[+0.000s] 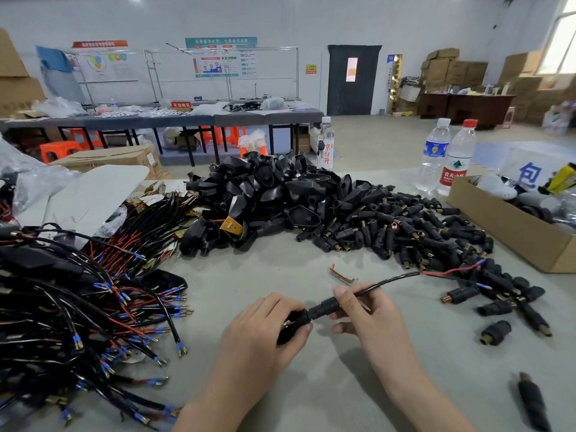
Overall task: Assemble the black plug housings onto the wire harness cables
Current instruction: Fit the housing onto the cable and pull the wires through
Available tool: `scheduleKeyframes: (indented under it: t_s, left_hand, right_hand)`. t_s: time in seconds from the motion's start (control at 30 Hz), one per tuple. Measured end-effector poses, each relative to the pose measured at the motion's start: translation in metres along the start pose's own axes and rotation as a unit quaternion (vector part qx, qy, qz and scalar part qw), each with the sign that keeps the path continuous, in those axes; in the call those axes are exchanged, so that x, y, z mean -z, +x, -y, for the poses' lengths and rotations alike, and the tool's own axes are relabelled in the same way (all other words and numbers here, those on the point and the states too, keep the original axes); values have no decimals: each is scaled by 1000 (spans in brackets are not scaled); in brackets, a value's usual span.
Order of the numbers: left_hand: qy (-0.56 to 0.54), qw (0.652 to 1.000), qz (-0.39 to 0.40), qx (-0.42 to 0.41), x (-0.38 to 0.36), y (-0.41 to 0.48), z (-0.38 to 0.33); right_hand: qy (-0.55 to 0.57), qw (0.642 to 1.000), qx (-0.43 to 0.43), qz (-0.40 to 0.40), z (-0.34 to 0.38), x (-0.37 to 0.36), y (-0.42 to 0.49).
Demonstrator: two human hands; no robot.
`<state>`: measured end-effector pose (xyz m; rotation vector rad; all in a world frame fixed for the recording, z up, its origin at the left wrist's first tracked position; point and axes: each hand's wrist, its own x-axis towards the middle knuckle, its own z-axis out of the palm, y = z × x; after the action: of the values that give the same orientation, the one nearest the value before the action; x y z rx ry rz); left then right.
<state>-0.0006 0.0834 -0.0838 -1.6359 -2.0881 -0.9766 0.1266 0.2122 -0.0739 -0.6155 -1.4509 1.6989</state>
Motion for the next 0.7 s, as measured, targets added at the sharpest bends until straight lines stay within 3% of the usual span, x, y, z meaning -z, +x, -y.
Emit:
scheduleKeyframes:
  t_s: [0.2,0.43,0.7]
  left_hand:
    - [32,999,10,-22,1,0,2]
    - [27,1000,6,11,1,0,-1]
    - [56,998,10,13,-1,1,-5]
  right_hand:
    - [-8,999,16,-29,-5,-2,-1]
    - [-14,998,11,-59,-7,-5,-3]
    - [-25,999,-33,-23,-13,-13,-8]
